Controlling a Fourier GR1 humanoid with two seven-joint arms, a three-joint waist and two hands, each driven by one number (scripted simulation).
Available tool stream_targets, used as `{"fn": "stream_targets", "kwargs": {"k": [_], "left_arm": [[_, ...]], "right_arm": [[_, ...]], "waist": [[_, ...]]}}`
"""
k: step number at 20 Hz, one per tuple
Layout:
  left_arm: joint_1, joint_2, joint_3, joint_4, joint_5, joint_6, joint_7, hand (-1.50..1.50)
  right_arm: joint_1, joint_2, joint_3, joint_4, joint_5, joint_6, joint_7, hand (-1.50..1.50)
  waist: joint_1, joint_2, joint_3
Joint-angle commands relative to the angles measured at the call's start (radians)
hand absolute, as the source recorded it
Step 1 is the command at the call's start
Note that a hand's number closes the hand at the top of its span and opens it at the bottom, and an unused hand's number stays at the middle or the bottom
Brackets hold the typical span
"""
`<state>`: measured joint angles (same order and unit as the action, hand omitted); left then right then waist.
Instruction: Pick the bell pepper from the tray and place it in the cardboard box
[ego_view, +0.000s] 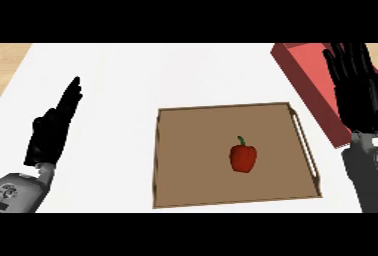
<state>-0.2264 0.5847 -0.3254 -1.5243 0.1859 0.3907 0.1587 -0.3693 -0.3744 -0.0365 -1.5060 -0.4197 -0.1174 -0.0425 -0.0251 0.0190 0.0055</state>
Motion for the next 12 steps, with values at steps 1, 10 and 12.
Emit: {"fn": "stream_targets", "kwargs": {"k": [1, 10, 12], "left_arm": [[0.087, -0.027, 0.039, -0.021, 0.023, -0.04, -0.054, 0.0], [0.186, -0.077, 0.175, -0.061, 0.287, -0.115, -0.036, 0.0], [0.204, -0.057, 0.195, -0.099, 0.319, -0.151, -0.025, 0.0]], "right_arm": [[0.095, 0.002, 0.004, -0.086, 0.041, -0.043, 0.044, -1.5], [0.305, 0.004, 0.066, -0.268, 0.462, -0.46, -0.033, -1.5], [0.431, 0.046, 0.164, -0.377, 0.539, -0.475, -0.111, -1.5]], "waist": [[0.023, -0.021, -0.006], [-0.001, -0.035, -0.009], [0.0, -0.036, -0.007]]}}
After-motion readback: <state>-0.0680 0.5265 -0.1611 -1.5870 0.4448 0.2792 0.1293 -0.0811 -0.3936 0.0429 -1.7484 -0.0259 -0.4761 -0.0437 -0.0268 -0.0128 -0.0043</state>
